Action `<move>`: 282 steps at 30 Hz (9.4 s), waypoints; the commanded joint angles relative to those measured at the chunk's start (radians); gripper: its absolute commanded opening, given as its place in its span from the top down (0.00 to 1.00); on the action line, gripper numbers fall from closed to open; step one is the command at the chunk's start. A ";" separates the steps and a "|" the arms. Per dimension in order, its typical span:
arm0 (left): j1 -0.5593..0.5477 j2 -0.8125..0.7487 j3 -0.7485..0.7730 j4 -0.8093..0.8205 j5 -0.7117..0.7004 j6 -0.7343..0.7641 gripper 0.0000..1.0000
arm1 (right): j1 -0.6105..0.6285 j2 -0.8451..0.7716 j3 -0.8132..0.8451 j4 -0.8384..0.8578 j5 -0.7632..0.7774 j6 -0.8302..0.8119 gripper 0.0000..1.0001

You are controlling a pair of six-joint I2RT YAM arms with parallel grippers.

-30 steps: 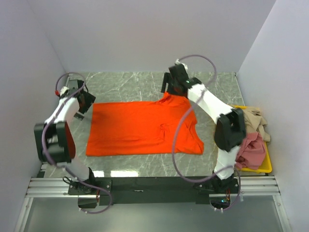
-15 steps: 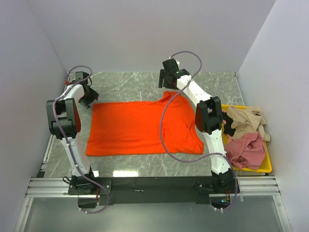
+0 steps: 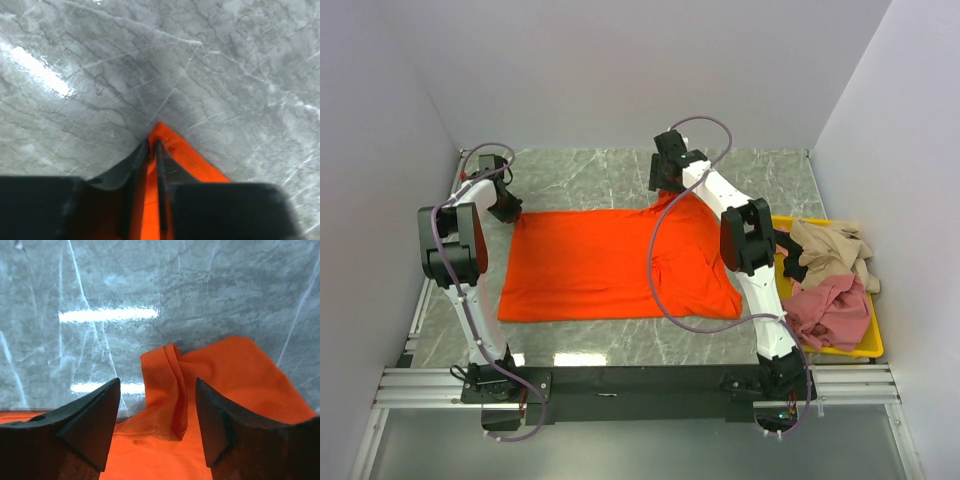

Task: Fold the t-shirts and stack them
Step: Fold the tshirt

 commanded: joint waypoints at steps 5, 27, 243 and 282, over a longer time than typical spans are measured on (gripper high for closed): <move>-0.016 0.006 -0.070 -0.019 0.009 0.023 1.00 | -0.003 -0.025 -0.033 0.013 0.014 0.012 0.58; -0.038 -0.226 -0.248 0.124 -0.014 0.053 0.99 | 0.041 -0.392 -0.507 0.202 0.068 0.110 1.00; -0.282 -1.013 -1.077 0.007 0.017 -0.592 0.01 | 0.014 -0.173 -0.439 0.060 -0.166 0.158 0.19; -0.831 -0.850 -0.837 0.079 0.204 -0.054 0.01 | 0.185 -0.262 -0.465 0.023 -0.141 0.146 0.09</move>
